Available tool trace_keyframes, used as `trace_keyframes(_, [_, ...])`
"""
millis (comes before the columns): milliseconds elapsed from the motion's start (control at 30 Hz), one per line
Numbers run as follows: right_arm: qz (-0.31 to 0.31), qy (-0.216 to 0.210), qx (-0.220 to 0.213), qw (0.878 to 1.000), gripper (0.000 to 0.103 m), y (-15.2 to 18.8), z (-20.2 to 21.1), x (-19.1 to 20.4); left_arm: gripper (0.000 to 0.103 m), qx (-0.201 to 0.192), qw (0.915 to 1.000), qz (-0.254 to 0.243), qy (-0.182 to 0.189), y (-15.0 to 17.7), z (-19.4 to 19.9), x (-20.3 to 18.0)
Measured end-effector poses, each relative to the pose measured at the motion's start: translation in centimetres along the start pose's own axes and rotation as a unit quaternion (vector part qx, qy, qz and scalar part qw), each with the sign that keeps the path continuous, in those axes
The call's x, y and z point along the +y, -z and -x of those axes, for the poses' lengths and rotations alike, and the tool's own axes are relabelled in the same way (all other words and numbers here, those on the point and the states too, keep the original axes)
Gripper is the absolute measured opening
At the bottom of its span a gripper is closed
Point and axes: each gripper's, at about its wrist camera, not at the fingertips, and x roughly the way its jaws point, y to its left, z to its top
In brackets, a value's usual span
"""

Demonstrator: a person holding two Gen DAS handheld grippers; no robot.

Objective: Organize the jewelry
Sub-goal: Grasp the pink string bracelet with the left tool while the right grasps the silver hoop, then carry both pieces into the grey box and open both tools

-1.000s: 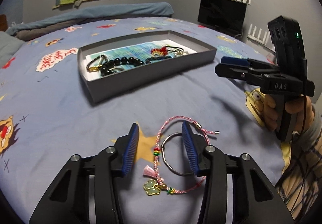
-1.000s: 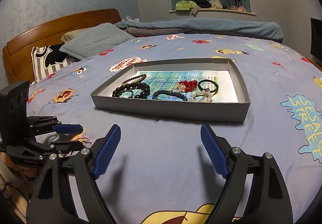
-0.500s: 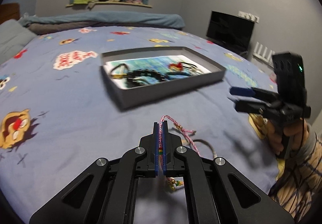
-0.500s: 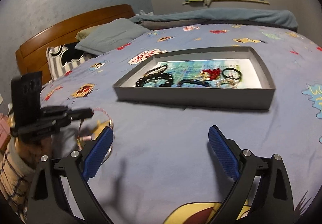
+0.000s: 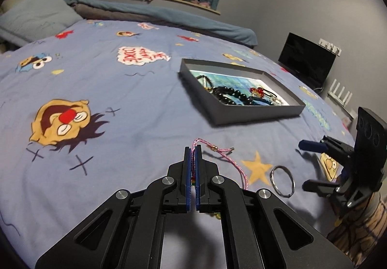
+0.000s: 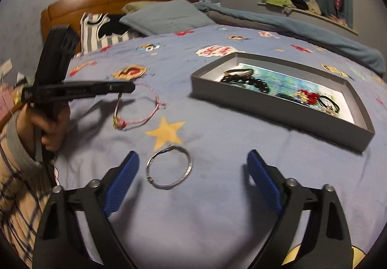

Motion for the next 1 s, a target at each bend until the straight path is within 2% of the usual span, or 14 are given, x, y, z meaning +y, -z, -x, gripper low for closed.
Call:
trace_keyframes(67, [0.008, 0.000, 0.006, 1.000, 0.080, 0.0, -0.5, 0.6, 0.003, 0.005, 1.0000, -0.001, 0.003, 0.1, -0.1, 0.0])
trace_keyframes(200, [0.027, 0.008, 0.024, 0.999, 0.078, 0.0, -1.6, 1.6, 0.004, 0.022, 0.9998, -0.001, 0.002, 0.4, -0.7, -0.2])
trace_keyframes(267, [0.039, 0.014, 0.032, 0.999, 0.077, 0.1, -2.1, 2.1, 0.011, 0.027, 0.9996, 0.000, -0.005, 0.7, -0.9, -0.1])
trace_keyframes(333, [0.050, 0.020, 0.036, 0.998, 0.076, 0.4, -2.5, 2.6, 0.013, 0.031, 0.9995, 0.002, -0.009, 0.8, -1.1, 0.0])
trace_keyframes(433, [0.067, 0.030, 0.046, 0.996, 0.067, 0.7, -3.0, 3.1, 0.016, 0.039, 0.9991, -0.001, -0.015, 0.9, -1.5, -0.2])
trace_keyframes(500, [0.075, 0.033, 0.048, 0.995, 0.059, 0.8, -3.1, 3.4, 0.017, 0.047, 0.9987, -0.004, -0.021, 1.0, -1.9, -0.2])
trace_keyframes(533, [0.076, 0.032, 0.048, 0.995, 0.051, 0.8, -3.1, 3.5, 0.017, 0.051, 0.9984, -0.004, -0.024, 1.1, -2.1, -0.2])
trace_keyframes(567, [0.077, 0.031, 0.048, 0.995, 0.048, 0.9, -3.1, 3.5, 0.017, 0.052, 0.9983, -0.003, -0.025, 1.1, -2.3, -0.2])
trace_keyframes(700, [0.073, 0.026, 0.044, 0.996, 0.048, 0.9, -2.9, 3.4, 0.016, 0.051, 0.9985, 0.000, -0.021, 1.1, -2.3, -0.3])
trace_keyframes(767, [0.064, 0.022, 0.039, 0.997, 0.048, 0.7, -2.7, 3.0, 0.006, 0.044, 0.9989, -0.003, -0.014, 1.0, -2.1, -0.7])
trace_keyframes(1000, [0.013, 0.026, 0.002, 1.000, 0.048, -0.6, -1.2, 0.5, 0.006, -0.005, 0.9995, -0.021, 0.022, 0.0, -1.0, -3.3])
